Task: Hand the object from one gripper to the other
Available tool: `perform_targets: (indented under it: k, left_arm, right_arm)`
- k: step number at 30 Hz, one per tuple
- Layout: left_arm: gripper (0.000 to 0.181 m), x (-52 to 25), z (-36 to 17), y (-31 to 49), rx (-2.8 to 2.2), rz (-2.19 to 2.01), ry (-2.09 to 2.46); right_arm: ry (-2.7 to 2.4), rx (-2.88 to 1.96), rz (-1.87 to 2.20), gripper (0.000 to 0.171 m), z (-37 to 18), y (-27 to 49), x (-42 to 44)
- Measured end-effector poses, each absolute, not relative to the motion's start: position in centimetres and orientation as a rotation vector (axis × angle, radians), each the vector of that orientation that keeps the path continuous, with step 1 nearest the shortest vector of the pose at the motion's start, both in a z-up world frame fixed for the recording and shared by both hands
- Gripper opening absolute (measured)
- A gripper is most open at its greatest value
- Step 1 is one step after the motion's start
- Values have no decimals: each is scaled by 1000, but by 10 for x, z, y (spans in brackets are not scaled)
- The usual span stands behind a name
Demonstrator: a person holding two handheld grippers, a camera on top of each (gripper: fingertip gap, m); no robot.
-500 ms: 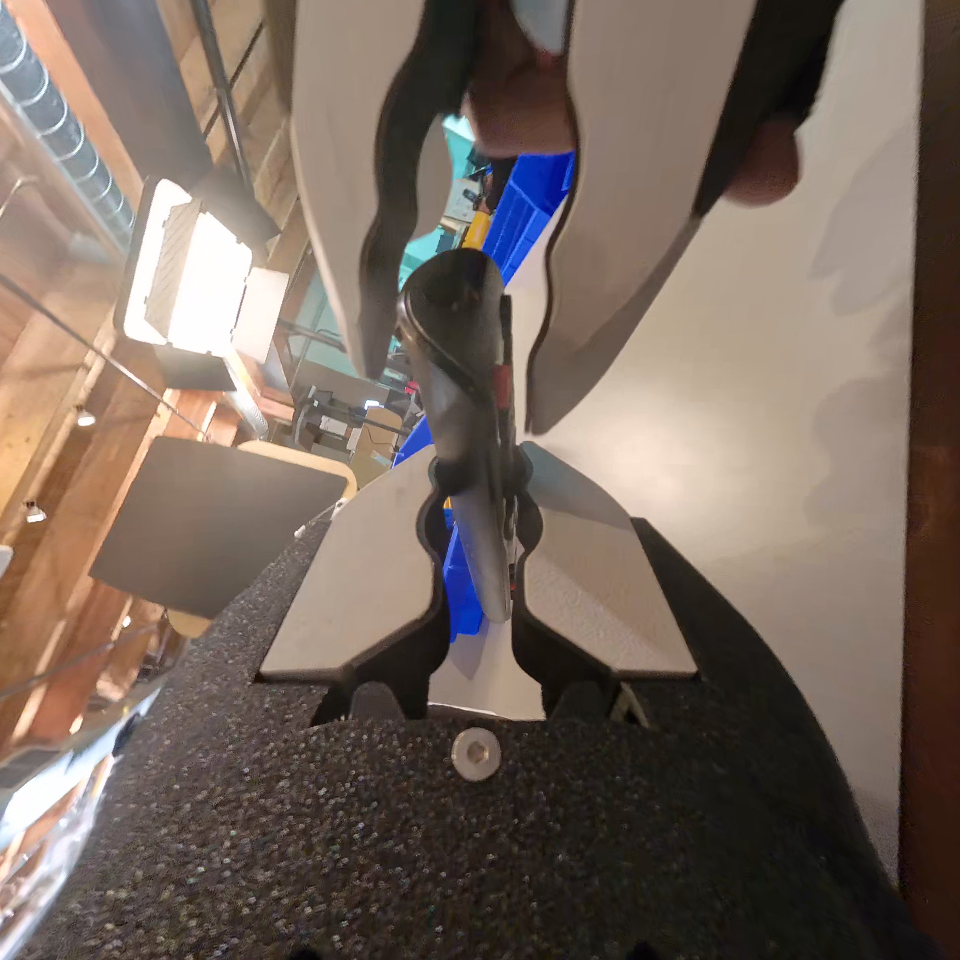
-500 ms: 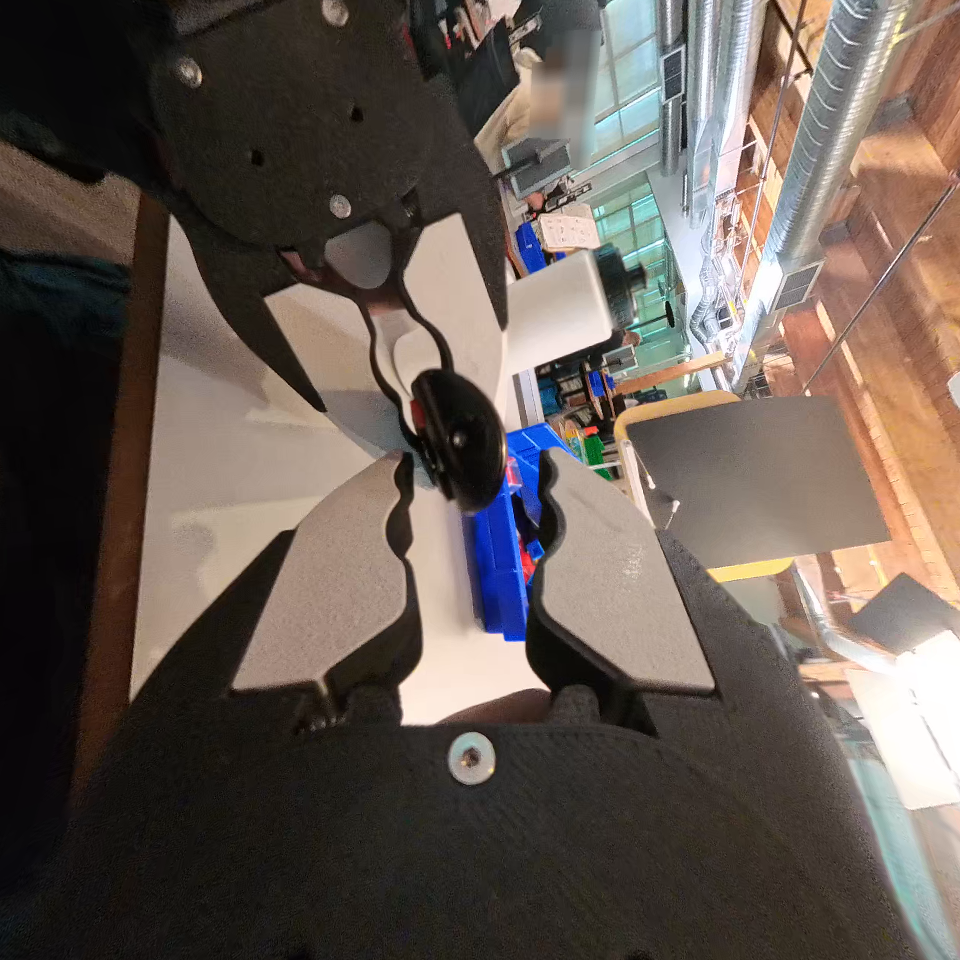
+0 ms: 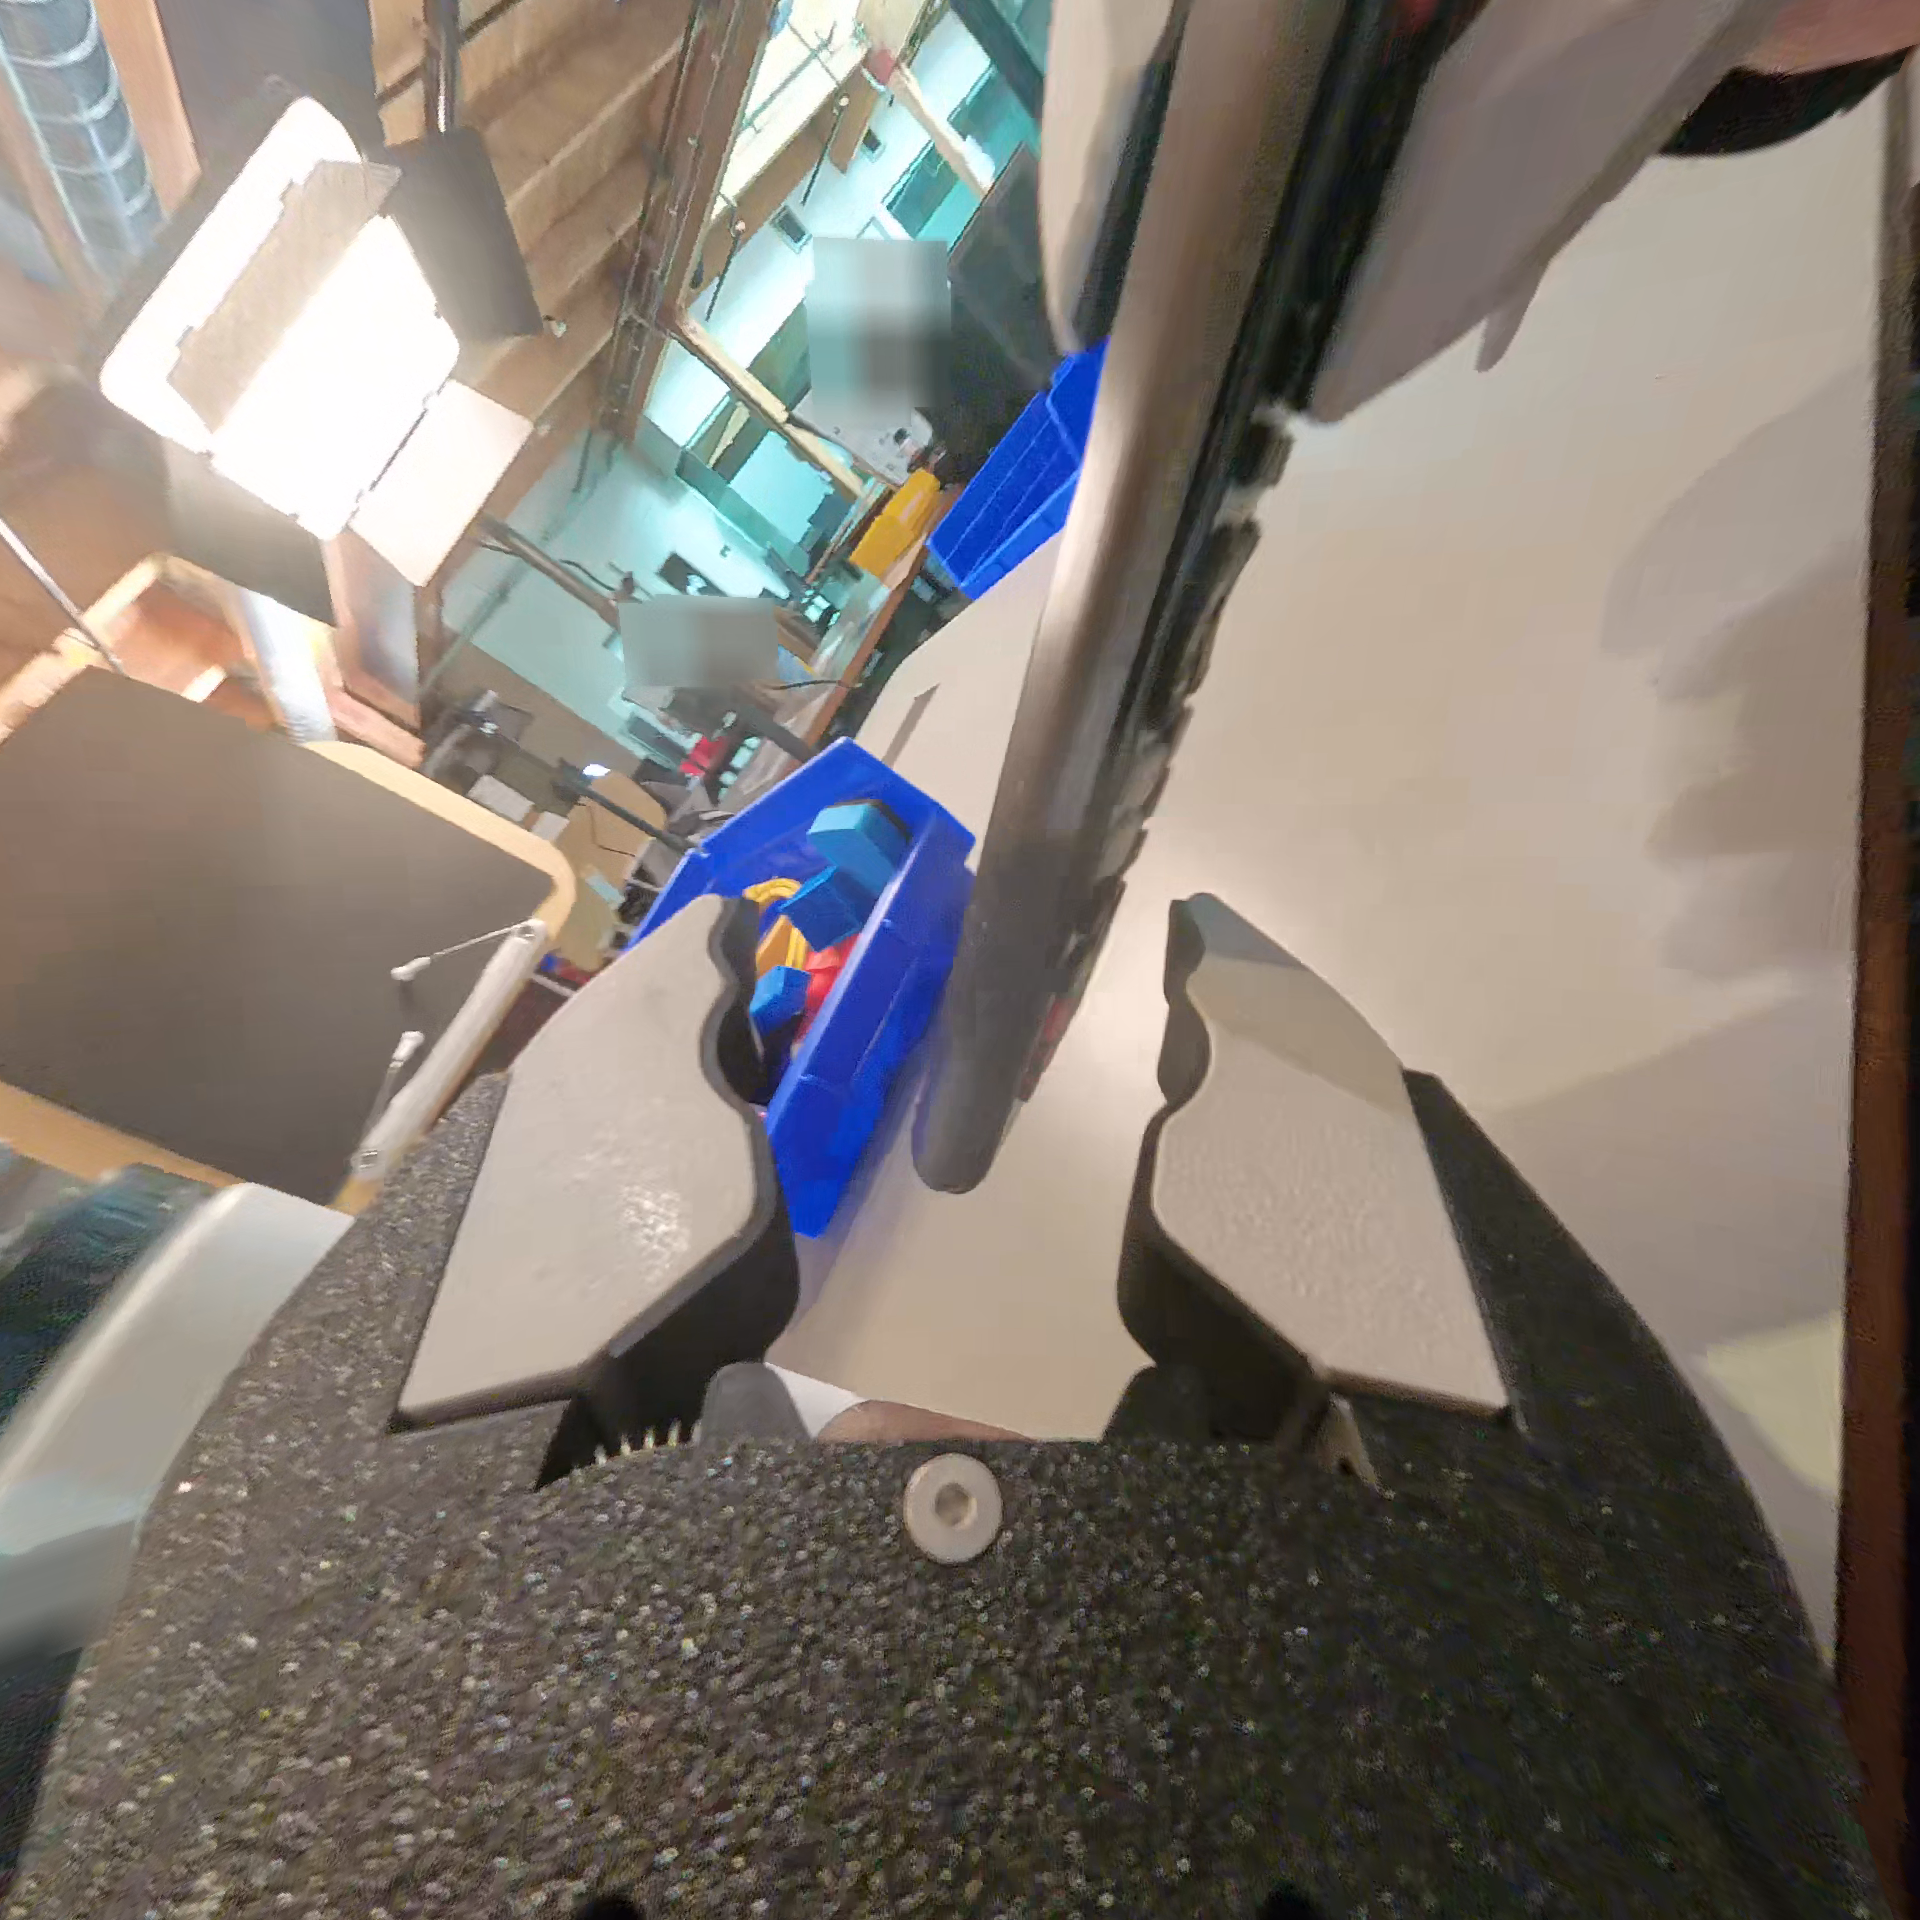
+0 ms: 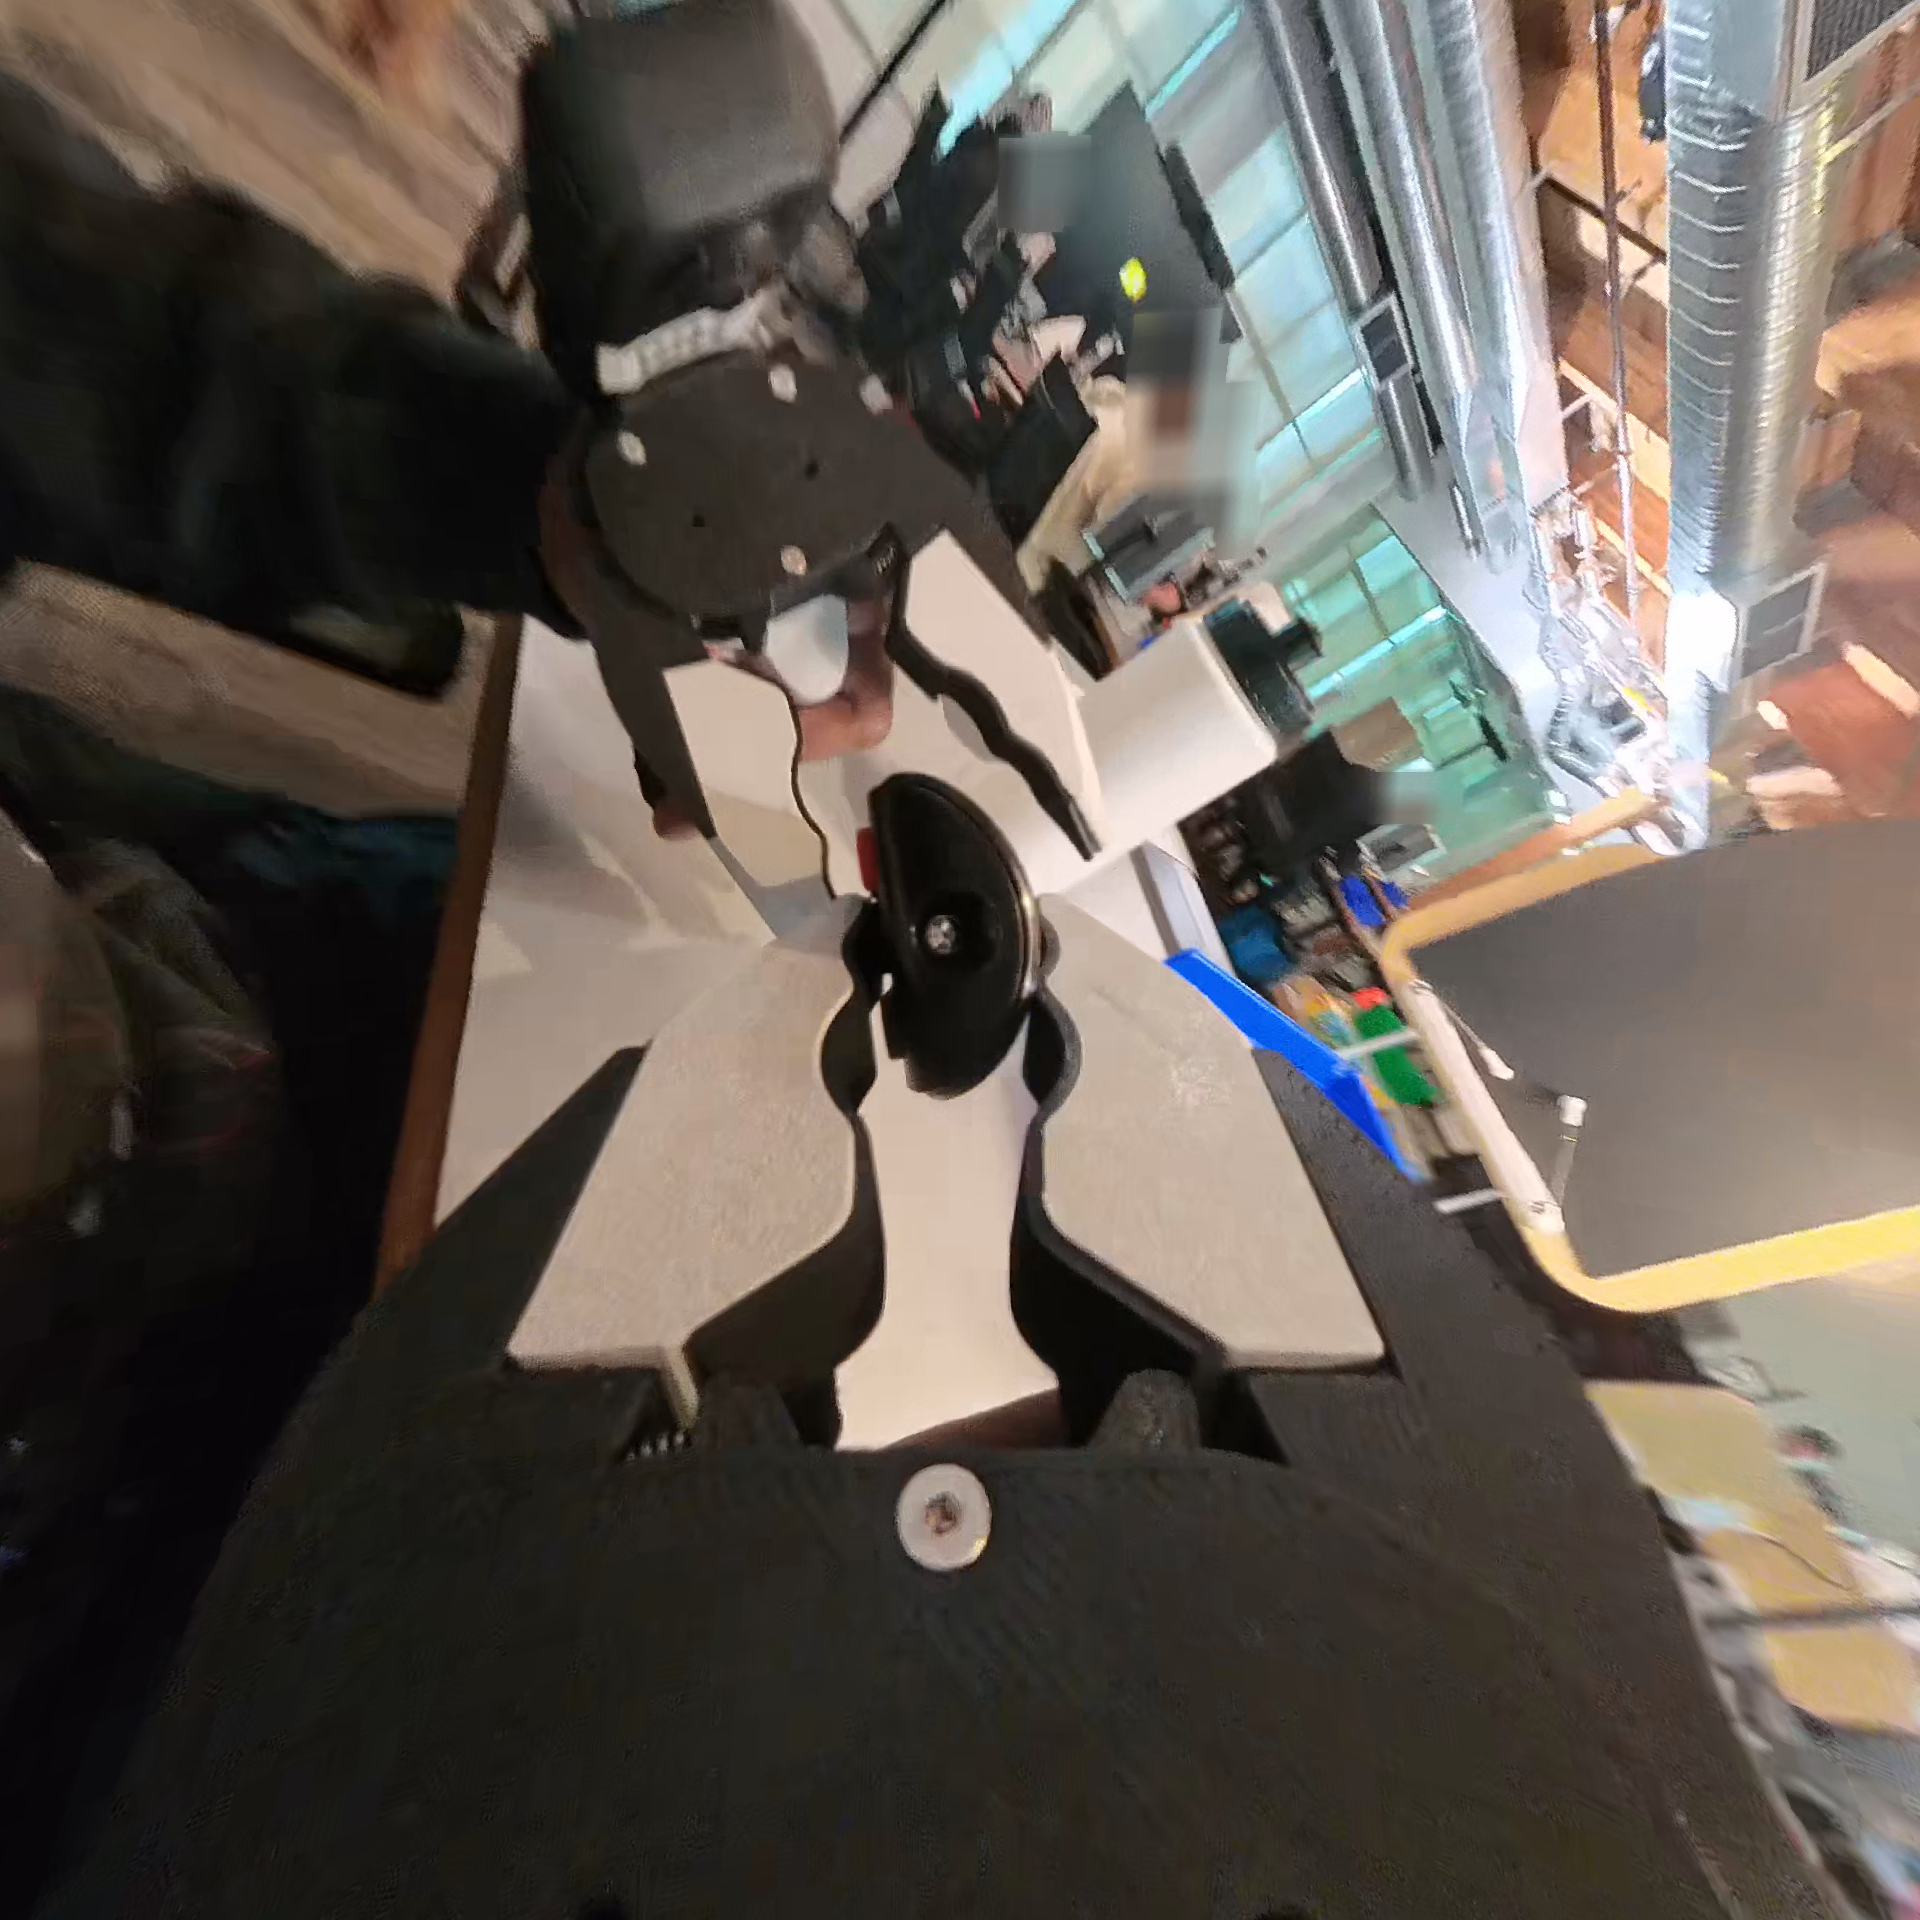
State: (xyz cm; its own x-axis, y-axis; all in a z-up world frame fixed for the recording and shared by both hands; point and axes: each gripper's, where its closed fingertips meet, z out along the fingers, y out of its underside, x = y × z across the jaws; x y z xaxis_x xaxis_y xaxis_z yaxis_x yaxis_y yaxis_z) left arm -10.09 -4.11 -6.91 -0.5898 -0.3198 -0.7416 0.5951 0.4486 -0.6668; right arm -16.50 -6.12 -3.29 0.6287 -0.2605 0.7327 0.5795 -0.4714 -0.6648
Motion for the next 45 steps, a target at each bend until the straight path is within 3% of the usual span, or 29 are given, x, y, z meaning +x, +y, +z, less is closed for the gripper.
perform_targets:
  k: [3, 6, 7, 10, 14, 19, 25, 28, 38, 41, 44, 45]
  left_arm:
    - [67, -111, -74, -45, 265, -1399, 1862]
    - [33, -129, -84, -52, 352, -1453, 1948]
    - [32, -132, -86, -54, 354, -1462, 1981]
    - [31, -137, -87, -58, 246, -1565, 2114]
    - [29, -138, -81, -65, -72, -1875, 2293]
    - [27, -128, -79, -68, -491, -2172, 2377]
    - [26, -118, -85, -68, -792, -2313, 2386]
    - [26, -111, -88, -67, -878, -2314, 2362]
    - [26, -126, -100, -70, -570, -1975, 2491]
    - [26, -137, -102, -74, -441, -1883, 2514]
    - [32, -139, -91, -74, -326, -1880, 2437]
    - [42, -140, -81, -74, -288, -1935, 2375]
  right_arm:
    - [-235, -1729, -831, 25, -27, -63, -173]
    - [-207, -1637, -690, 24, -19, -65, -178]
    - [-192, -1614, -658, 25, -17, -66, -177]
    - [-88, -1537, -627, 28, -7, -74, -166]
    - [180, -1426, -735, 45, 9, -95, -128]
    - [281, -1340, -1141, 47, 19, -126, -102]
    - [12, -1590, -1710, 55, -14, -122, -87]
    - [-193, -1653, -1786, 54, -31, -106, -94]
    - [-296, -2007, -1874, 80, -71, -100, -78]
    - [-317, -2069, -1891, 62, -79, -98, -77]
    - [-233, -2070, -1848, 59, -79, -100, -73]
    - [-184, -2056, -1804, 58, -78, -99, -73]
